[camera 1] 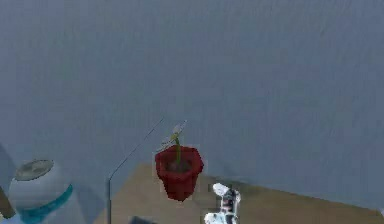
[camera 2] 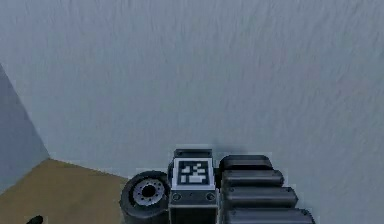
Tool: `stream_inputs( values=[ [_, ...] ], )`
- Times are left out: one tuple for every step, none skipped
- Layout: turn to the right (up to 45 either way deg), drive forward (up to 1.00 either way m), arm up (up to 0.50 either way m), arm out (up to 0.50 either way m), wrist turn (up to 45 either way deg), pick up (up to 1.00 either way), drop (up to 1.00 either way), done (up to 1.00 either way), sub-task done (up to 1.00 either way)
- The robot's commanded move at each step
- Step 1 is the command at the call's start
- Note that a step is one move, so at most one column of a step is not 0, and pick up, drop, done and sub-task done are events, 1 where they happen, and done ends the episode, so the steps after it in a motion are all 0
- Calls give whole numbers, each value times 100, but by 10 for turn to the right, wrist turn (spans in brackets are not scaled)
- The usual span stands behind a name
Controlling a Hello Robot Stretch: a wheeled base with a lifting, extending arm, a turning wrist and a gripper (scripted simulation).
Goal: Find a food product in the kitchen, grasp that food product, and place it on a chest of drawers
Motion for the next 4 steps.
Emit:
stream_inputs(
  values=[
    [-330,0,0,0,0,0,0,0,0],
    [0,0,0,14,0,0,0,0,0],
    [0,0,0,0,390,0,0,0,0],
    [0,0,-26,0,0,0,0,0,0]
  ],
)
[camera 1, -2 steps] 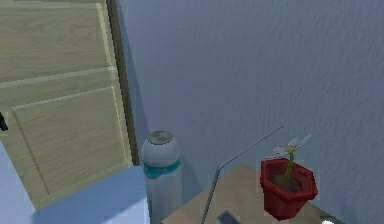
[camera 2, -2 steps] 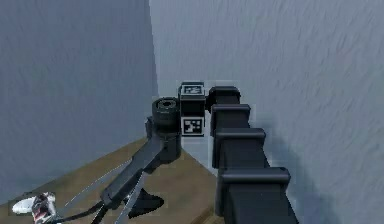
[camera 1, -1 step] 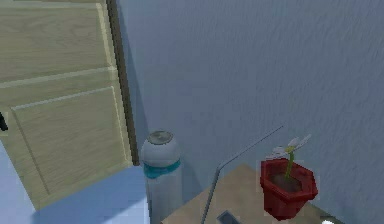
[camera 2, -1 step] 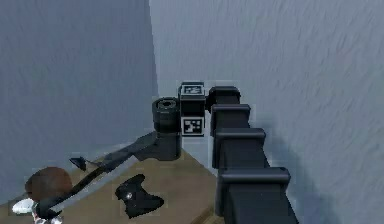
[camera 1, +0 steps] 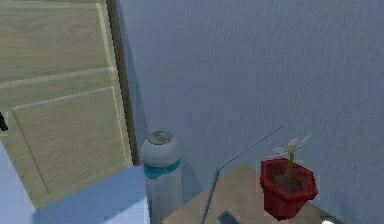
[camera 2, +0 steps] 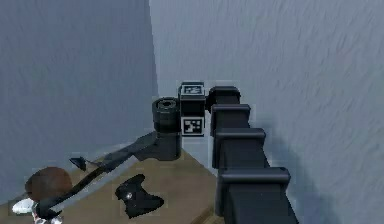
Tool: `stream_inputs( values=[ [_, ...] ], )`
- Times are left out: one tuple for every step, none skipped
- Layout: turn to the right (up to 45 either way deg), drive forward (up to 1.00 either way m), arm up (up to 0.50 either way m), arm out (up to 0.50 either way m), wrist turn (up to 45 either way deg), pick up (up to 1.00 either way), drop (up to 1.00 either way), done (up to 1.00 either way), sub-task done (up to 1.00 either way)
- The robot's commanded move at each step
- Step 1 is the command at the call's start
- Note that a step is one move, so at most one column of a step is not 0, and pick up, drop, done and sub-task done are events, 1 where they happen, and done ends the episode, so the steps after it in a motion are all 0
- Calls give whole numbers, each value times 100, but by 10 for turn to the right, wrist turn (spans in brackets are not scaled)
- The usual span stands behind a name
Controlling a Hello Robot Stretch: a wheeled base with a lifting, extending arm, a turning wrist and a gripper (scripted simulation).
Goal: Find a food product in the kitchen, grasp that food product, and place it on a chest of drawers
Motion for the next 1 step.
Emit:
stream_inputs(
  values=[
    [0,0,0,0,0,0,100,0,0]
  ],
)
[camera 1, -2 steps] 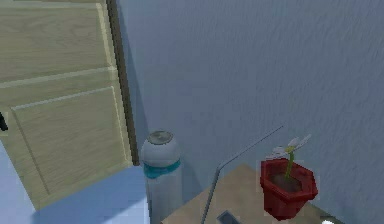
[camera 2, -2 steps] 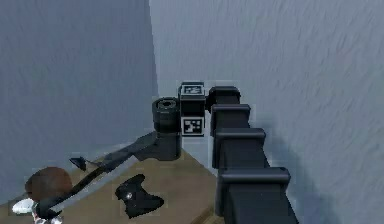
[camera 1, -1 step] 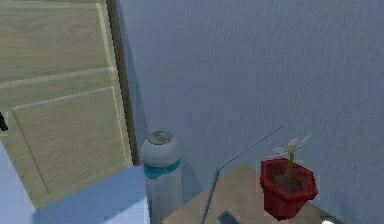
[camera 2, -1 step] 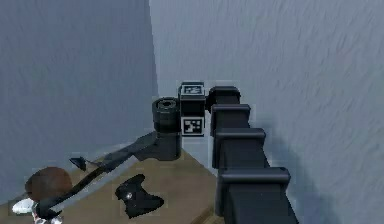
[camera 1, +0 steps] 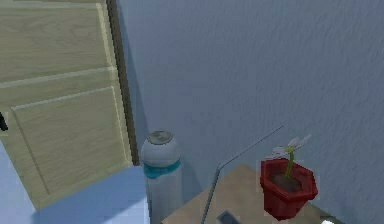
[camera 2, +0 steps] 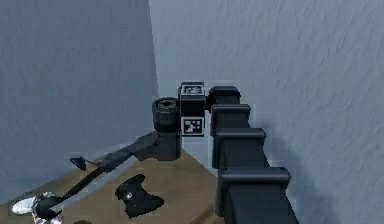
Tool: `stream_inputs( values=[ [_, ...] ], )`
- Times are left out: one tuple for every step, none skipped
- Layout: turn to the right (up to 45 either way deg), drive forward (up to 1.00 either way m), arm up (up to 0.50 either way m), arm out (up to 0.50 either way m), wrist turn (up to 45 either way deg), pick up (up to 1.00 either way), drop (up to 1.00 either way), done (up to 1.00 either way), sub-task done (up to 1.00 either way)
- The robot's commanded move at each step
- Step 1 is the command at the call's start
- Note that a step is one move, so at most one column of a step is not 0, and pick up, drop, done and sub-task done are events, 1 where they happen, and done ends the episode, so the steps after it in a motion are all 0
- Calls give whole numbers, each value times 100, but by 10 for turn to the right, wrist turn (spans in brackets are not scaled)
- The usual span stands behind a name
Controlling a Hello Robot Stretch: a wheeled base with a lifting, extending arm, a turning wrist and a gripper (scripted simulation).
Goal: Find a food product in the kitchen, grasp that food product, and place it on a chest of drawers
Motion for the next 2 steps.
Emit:
stream_inputs(
  values=[
    [0,0,0,-10,0,0,0,0,0],
    [0,0,0,0,0,0,0,100,0]
  ],
)
